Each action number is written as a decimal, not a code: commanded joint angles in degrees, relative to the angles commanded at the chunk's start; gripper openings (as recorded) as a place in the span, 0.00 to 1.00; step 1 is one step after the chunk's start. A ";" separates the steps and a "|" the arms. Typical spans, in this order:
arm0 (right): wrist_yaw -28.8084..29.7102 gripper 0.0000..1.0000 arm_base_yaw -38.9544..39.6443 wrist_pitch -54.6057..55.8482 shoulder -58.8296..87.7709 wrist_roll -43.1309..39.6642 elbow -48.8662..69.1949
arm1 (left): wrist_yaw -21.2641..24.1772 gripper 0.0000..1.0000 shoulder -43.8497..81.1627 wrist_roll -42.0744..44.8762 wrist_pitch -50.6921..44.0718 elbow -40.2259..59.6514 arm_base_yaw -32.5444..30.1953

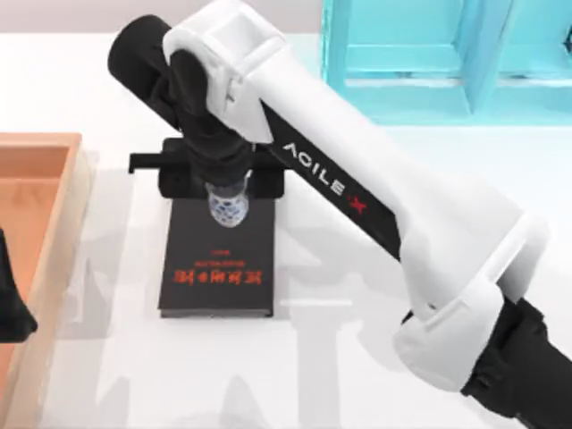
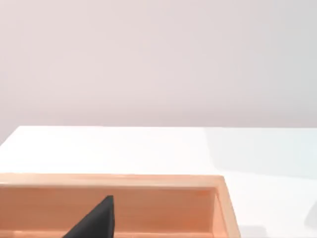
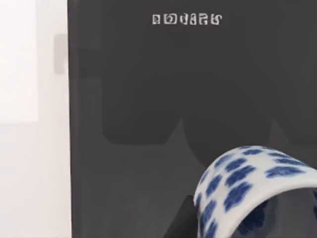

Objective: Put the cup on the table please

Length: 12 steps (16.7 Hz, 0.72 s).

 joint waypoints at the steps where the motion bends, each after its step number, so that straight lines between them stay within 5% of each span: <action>1: -0.05 0.00 0.04 0.77 -1.83 0.05 -3.10 | 0.00 1.00 0.00 0.00 0.00 0.00 0.00; 12: -0.48 0.00 -0.54 3.69 -8.43 -0.92 -12.50 | 0.00 1.00 0.00 0.00 0.00 0.00 0.00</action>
